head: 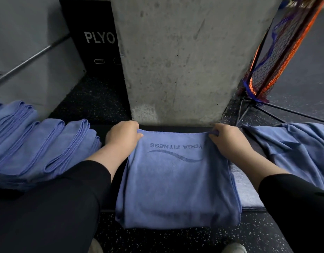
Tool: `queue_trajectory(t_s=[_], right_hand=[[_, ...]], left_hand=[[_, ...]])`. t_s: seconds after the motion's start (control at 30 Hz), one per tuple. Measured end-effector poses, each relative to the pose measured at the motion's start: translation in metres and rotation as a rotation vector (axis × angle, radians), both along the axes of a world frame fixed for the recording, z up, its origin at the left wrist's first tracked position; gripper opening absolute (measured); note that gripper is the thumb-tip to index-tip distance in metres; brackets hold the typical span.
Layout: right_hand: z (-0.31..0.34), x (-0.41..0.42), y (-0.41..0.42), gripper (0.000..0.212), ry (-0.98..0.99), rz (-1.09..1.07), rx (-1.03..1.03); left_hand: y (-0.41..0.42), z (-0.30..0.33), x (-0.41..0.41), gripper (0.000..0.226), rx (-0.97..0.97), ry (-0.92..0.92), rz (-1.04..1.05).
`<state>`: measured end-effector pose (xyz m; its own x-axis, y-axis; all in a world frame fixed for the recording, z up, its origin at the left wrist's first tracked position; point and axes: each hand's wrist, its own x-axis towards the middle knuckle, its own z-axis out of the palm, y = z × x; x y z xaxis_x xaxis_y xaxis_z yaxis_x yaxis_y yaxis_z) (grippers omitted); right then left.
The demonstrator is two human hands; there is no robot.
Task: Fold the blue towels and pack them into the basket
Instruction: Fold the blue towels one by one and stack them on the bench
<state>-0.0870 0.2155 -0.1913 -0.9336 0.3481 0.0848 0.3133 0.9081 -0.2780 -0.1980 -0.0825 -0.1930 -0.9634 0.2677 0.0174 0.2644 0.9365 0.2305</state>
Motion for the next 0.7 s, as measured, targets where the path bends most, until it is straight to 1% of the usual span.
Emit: queue_trajectory(t_s=[0.03,0.1,0.13,0.2,0.27,0.37,0.43,0.47,0.53,0.6,0.7], right_hand=[[-0.004,0.001,0.000,0.011,0.001,0.016,0.014],[-0.013,0.005,0.002,0.022,-0.017,0.049,0.035],[-0.015,0.007,0.003,0.029,-0.028,0.064,0.038],[-0.017,0.008,0.007,0.040,-0.073,0.094,0.045],[-0.014,0.007,0.010,0.045,-0.117,0.108,0.040],[-0.009,0.004,0.010,0.041,-0.141,0.090,0.000],[-0.005,0.004,0.006,0.029,-0.163,0.093,-0.001],[-0.003,0.005,0.004,0.022,-0.165,0.093,-0.015],[0.003,0.008,0.001,0.013,-0.112,0.087,-0.085],[0.017,0.013,-0.001,0.016,-0.014,0.043,-0.187],[0.044,0.024,-0.001,0.020,0.105,0.030,-0.374]], left_hand=[[0.001,-0.002,0.002,0.019,0.008,0.016,-0.006],[0.002,-0.006,0.005,0.018,0.009,0.069,-0.048],[0.002,-0.008,0.003,0.026,-0.025,0.088,-0.089],[0.002,-0.010,0.001,0.040,-0.100,0.066,-0.164],[0.003,-0.009,0.001,0.044,-0.135,0.019,-0.191],[0.002,-0.005,0.004,0.036,-0.185,0.011,-0.200],[0.000,-0.001,0.007,0.026,-0.195,0.015,-0.187],[-0.001,0.000,0.009,0.021,-0.164,0.015,-0.176],[-0.005,0.005,0.014,0.015,0.015,-0.018,-0.138],[-0.009,0.015,0.020,0.011,0.291,-0.096,-0.084],[-0.019,0.036,0.029,0.010,0.576,-0.144,-0.024]])
